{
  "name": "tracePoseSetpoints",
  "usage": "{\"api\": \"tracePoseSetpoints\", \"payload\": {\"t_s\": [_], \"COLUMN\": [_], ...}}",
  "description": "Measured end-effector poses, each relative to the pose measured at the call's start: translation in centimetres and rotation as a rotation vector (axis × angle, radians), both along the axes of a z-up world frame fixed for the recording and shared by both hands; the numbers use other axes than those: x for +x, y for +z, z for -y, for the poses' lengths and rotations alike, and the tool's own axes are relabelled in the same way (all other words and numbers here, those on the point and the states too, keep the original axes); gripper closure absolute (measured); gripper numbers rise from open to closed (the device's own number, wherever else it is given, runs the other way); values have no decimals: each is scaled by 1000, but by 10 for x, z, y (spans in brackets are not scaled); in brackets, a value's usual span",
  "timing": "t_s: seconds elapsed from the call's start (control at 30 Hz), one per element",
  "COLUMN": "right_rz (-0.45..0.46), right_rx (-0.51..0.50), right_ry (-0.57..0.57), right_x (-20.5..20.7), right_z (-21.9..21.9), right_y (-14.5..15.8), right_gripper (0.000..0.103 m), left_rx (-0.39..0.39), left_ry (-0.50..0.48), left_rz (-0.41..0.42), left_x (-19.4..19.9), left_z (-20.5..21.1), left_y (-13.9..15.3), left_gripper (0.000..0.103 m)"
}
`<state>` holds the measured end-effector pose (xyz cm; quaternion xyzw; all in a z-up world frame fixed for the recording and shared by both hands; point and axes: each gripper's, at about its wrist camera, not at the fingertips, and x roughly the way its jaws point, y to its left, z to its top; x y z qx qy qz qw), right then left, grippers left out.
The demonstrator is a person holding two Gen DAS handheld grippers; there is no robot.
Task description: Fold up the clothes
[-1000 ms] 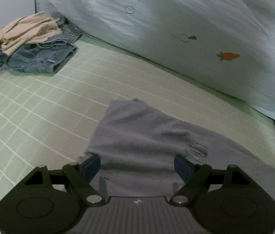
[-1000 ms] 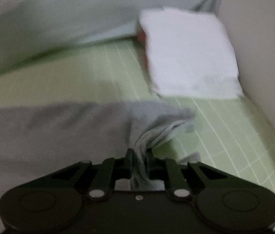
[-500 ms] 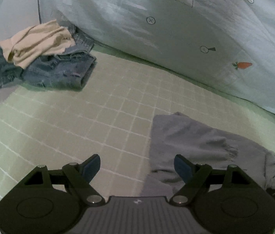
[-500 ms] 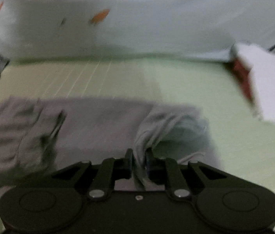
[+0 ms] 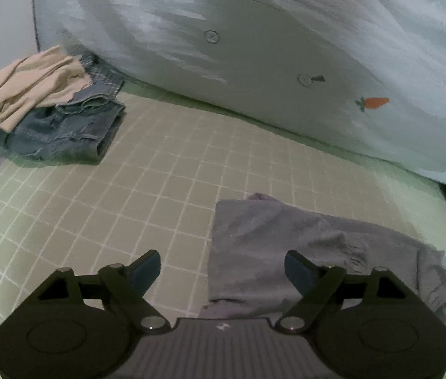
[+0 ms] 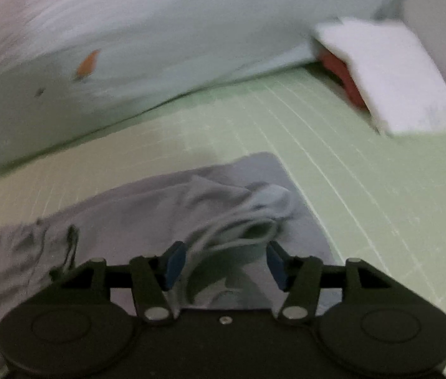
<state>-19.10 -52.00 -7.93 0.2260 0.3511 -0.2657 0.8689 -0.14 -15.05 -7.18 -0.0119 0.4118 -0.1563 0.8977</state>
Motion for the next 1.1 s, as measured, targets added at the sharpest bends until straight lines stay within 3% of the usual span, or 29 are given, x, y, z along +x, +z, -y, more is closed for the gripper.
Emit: {"api": "tracePoseSetpoints", "payload": {"t_s": [0.13, 0.4, 0.5, 0.67, 0.8, 0.9, 1.0, 1.1], "right_rz": [25, 39, 59, 110, 192, 179, 93, 29], "right_rx": [93, 268, 281, 365, 434, 359, 240, 235], "right_ry": [-22, -37, -39, 62, 115, 66, 3, -58], "right_x": [3, 47, 67, 108, 108, 90, 65, 40], "right_z": [13, 31, 30, 19, 12, 17, 23, 22], "right_y": [-8, -34, -34, -26, -11, -1, 0, -12], "right_gripper": [34, 32, 30, 31, 32, 29, 29, 29], "left_rx": [6, 18, 32, 38, 34, 34, 28, 29], "left_ry": [-3, -7, -8, -2, 6, 17, 23, 15], "left_rz": [-21, -20, -10, -17, -29, -54, -87, -110], "left_x": [3, 20, 30, 44, 40, 31, 23, 14], "left_z": [8, 18, 21, 23, 20, 15, 10, 5], "left_y": [-6, -10, -11, -9, -9, -15, -22, -26], "left_gripper": [16, 16, 16, 16, 15, 15, 15, 15]}}
